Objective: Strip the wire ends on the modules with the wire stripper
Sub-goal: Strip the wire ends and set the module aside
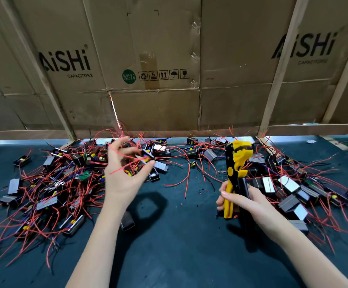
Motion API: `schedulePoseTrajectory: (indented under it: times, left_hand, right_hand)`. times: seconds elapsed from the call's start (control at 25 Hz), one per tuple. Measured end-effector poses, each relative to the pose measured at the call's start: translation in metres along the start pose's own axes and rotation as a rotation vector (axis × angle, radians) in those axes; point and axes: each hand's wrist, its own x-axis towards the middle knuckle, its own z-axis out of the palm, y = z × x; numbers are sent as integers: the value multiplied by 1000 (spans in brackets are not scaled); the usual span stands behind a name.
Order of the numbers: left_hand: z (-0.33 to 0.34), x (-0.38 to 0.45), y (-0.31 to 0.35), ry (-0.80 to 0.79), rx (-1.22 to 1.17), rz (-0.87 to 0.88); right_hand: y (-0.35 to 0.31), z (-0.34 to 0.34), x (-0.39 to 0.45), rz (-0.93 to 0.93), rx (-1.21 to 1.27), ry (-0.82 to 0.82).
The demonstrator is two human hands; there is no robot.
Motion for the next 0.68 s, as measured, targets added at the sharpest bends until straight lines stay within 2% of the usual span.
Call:
schedulePoseTrajectory:
  times: [0.08,0.2,0.32,0.4,0.48,0.56,0.68]
  left_hand:
    - [18,-10,11,-351,-129,-65]
    - [27,-22,11,-823,-2,-214]
    - [22,-28,8,-1034,11,-332]
    - [16,-26,8,-1071,-21,-328]
    - [13,-20,6,-1034,13,-266]
    - [18,-17,2,-910,21,-230]
    - [40,-23,2,-700,-126,-349]
  right_hand:
    - [0,-4,0,24,-10,-45]
    - [-2,-8,-3,44,-52,-165]
    - [-2,-4,-5,21,-136,-241]
    - [0,2,-4,-4,-189,-207]
    - [2,5,-5,-53,-260,-171]
    - [3,4,-5,-117,-326,-120]
    - [5,1,-4,-189,-410,58]
